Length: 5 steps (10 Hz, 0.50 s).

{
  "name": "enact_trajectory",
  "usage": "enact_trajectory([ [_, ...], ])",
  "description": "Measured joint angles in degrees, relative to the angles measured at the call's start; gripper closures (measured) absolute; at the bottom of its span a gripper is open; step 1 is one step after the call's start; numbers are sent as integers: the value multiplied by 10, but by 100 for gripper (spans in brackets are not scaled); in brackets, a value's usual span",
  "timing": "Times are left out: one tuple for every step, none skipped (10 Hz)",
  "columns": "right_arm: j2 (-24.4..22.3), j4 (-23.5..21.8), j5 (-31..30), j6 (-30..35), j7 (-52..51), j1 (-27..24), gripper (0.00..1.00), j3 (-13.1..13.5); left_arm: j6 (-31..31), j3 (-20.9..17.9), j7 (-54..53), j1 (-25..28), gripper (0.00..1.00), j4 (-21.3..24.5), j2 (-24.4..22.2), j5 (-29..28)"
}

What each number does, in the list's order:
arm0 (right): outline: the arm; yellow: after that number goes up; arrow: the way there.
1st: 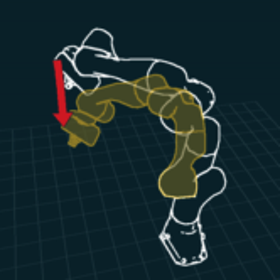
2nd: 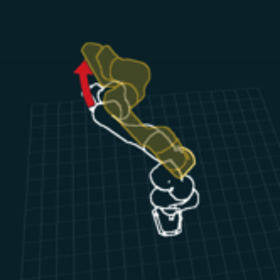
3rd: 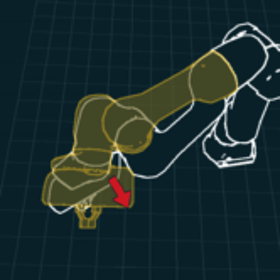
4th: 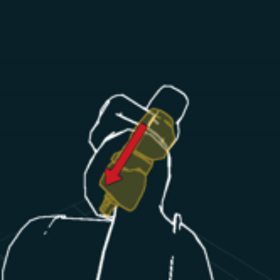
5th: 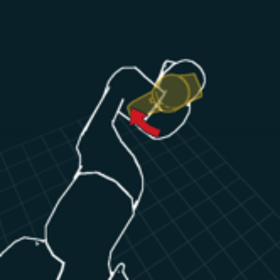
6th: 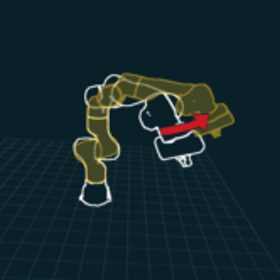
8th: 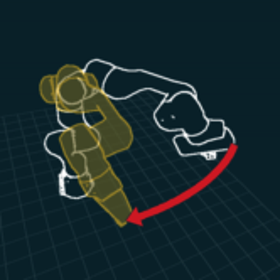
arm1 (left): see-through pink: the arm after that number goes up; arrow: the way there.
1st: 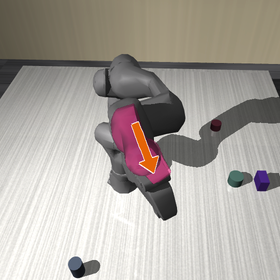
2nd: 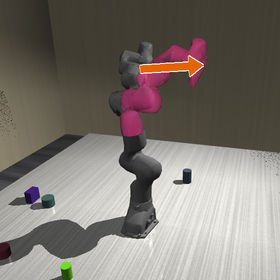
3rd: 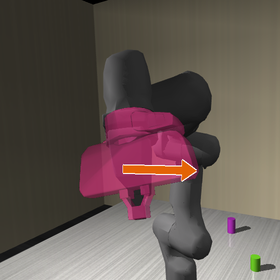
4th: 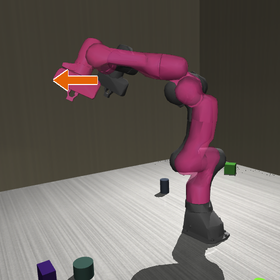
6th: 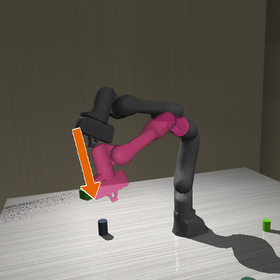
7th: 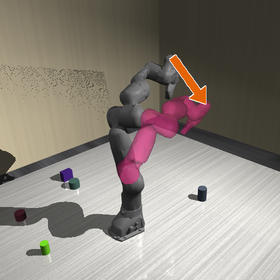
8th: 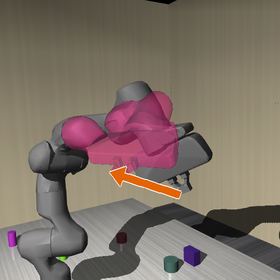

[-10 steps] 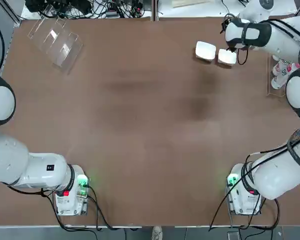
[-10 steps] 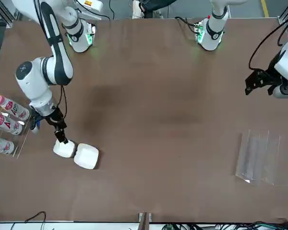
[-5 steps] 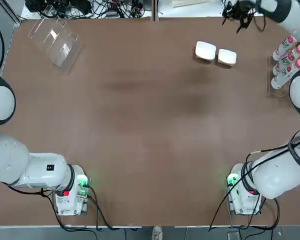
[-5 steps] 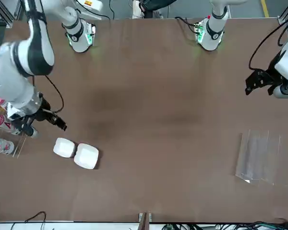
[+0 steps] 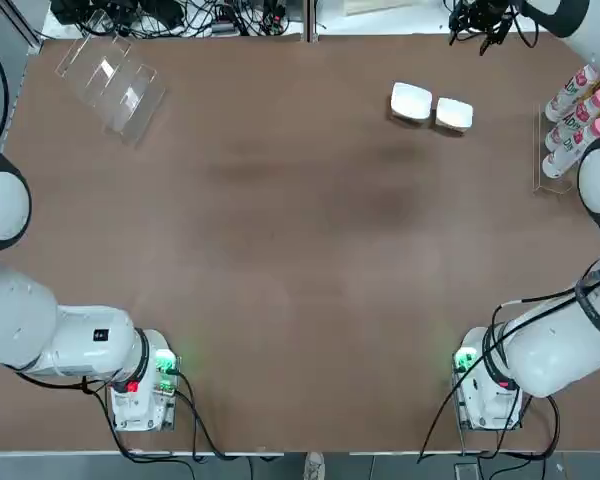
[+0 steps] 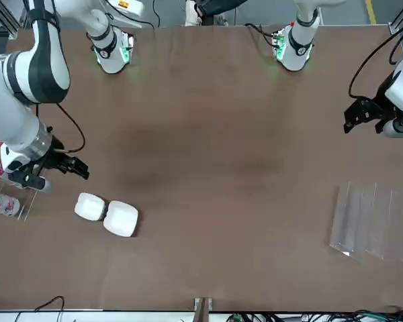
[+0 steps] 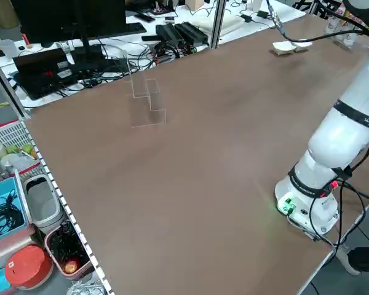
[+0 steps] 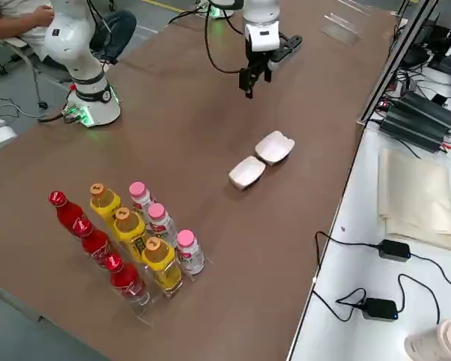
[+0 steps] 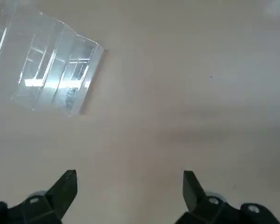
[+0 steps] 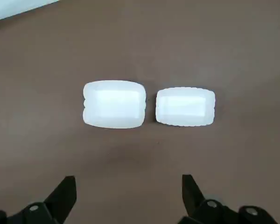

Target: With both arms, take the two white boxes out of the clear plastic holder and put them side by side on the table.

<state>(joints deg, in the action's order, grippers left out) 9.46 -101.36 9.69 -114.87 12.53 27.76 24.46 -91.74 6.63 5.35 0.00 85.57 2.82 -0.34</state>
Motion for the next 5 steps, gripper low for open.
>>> enact_trajectory([
  [0,2,-1,5,-7,-1,0,0,0,0,0,0,0,0,0,0],
  [-1,3,-2,8,-14,-4,0,0,0,0,0,0,0,0,0,0],
  [-3,6,-3,10,-24,-16,0,-6,0,0,0,0,0,0,0,0],
  [-4,14,-6,22,-43,-53,0,-34,0,0,0,0,0,0,0,0],
  [-5,30,-15,46,-63,-119,0,-86,0,0,0,0,0,0,0,0],
])
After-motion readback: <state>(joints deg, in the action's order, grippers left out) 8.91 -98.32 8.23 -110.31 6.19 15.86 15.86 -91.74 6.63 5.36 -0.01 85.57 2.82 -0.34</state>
